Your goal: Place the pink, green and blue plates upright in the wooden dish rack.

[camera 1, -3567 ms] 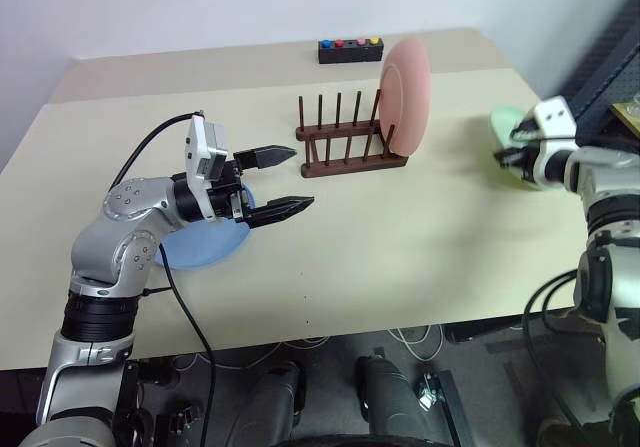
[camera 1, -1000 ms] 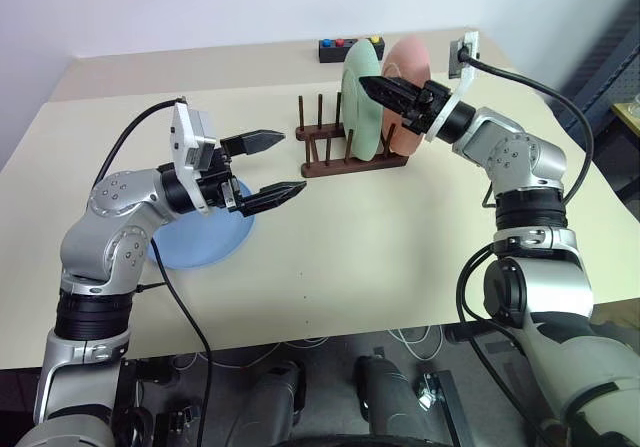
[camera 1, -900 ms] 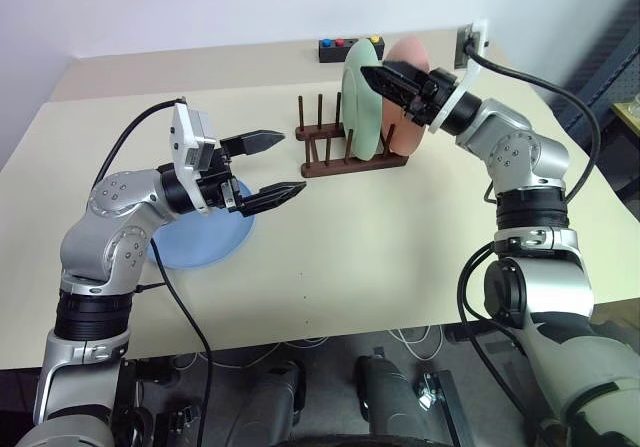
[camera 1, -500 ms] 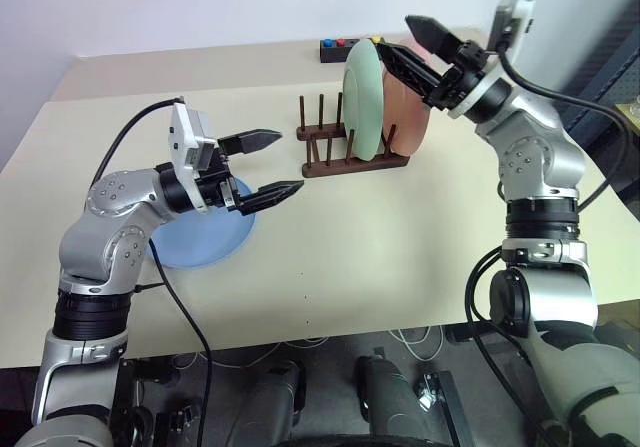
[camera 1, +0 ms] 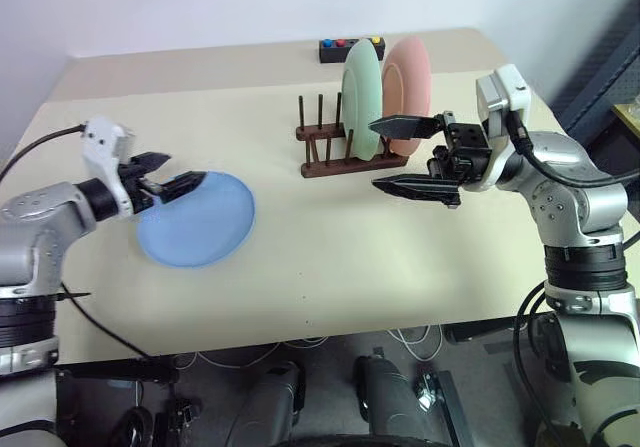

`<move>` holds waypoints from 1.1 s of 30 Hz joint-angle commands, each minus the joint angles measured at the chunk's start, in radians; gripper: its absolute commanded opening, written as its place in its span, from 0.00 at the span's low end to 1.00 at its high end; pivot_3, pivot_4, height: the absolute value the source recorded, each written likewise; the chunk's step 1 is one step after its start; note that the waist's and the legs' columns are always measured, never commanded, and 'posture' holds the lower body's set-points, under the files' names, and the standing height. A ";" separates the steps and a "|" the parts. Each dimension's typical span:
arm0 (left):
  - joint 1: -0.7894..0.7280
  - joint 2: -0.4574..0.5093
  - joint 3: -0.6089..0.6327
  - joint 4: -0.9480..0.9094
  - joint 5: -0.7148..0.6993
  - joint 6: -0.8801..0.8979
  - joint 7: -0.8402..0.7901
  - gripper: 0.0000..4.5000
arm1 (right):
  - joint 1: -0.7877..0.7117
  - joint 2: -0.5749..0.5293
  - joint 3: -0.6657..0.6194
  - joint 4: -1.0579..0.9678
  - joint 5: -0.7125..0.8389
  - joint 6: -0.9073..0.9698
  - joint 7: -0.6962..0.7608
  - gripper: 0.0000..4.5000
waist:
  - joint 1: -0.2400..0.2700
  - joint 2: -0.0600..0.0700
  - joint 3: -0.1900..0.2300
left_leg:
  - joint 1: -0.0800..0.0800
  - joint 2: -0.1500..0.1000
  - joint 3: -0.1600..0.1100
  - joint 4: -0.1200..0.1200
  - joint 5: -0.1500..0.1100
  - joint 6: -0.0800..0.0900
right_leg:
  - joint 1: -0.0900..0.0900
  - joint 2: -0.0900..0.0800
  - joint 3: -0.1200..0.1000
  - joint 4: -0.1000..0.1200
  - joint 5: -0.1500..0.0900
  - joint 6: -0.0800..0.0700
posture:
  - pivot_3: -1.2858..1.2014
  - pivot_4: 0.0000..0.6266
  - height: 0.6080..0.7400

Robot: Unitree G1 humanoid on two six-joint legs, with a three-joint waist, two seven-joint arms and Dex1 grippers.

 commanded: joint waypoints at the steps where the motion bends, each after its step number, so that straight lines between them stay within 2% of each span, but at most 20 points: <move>1: -0.030 0.053 0.112 0.059 -0.060 0.197 0.053 1.00 | -0.005 0.006 0.008 -0.023 0.003 -0.006 0.002 0.99 | 0.003 0.000 0.000 | 0.000 0.000 0.000 0.000 0.000 0.000 | 0.000 0.000 0.000 0.000 0.000 0.000 | 0.52 0.24 1.00; 7: -0.054 0.046 0.132 0.094 -0.015 0.267 0.172 1.00 | -0.029 0.011 0.020 0.015 0.008 0.014 0.006 0.99 | 0.019 0.000 0.000 | 0.000 0.000 0.000 0.000 0.000 0.000 | 0.000 0.000 0.000 0.000 0.000 0.000 | 0.52 0.24 1.00; 11: -0.159 0.065 0.106 0.203 0.003 0.383 0.238 1.00 | -0.044 0.022 0.024 0.025 0.004 0.025 -0.012 0.99 | 0.025 -0.001 0.000 | 0.000 0.000 0.000 0.001 0.000 0.000 | 0.000 -0.001 0.000 0.000 0.000 0.000 | 0.52 0.24 1.00; 18: -0.373 0.090 -0.088 0.458 0.021 0.625 0.131 1.00 | -0.051 0.027 0.017 0.040 0.010 0.069 -0.045 0.99 | 0.022 -0.001 -0.001 | 0.000 0.000 0.000 0.001 0.000 -0.001 | 0.000 0.000 -0.001 0.001 0.000 0.000 | 0.52 0.24 1.00; 26: -0.602 0.127 -0.375 0.621 0.112 0.632 -0.087 1.00 | -0.062 0.030 0.005 0.046 0.014 0.092 -0.069 0.99 | 0.016 -0.002 0.000 | 0.000 -0.001 0.000 0.001 0.000 -0.001 | 0.000 0.000 -0.001 0.001 0.000 0.000 | 0.52 0.24 1.00; 28: -0.628 0.141 -0.437 0.643 0.135 0.633 -0.142 1.00 | -0.061 0.028 0.000 0.045 0.016 0.099 -0.073 0.99 | 0.013 -0.002 0.000 | 0.000 0.000 0.000 0.000 0.000 -0.001 | -0.001 0.001 -0.001 0.001 0.000 0.000 | 0.52 0.24 1.00; 30: -0.596 0.179 -0.555 0.608 0.200 0.540 -0.233 1.00 | -0.054 0.026 -0.008 0.044 0.022 0.110 -0.079 0.99 | 0.007 -0.002 0.000 | 0.000 0.000 0.000 0.000 0.000 -0.002 | -0.001 0.001 -0.001 0.002 0.000 0.000 | 0.52 0.24 1.00; 33: -0.621 0.200 -0.600 0.679 0.227 0.562 -0.300 1.00 | -0.039 0.018 -0.012 0.039 0.026 0.119 -0.078 0.99 | 0.001 -0.002 0.000 | 0.000 0.000 0.000 0.000 0.000 -0.002 | -0.001 0.001 0.000 0.002 0.000 0.000 | 0.52 0.24 1.00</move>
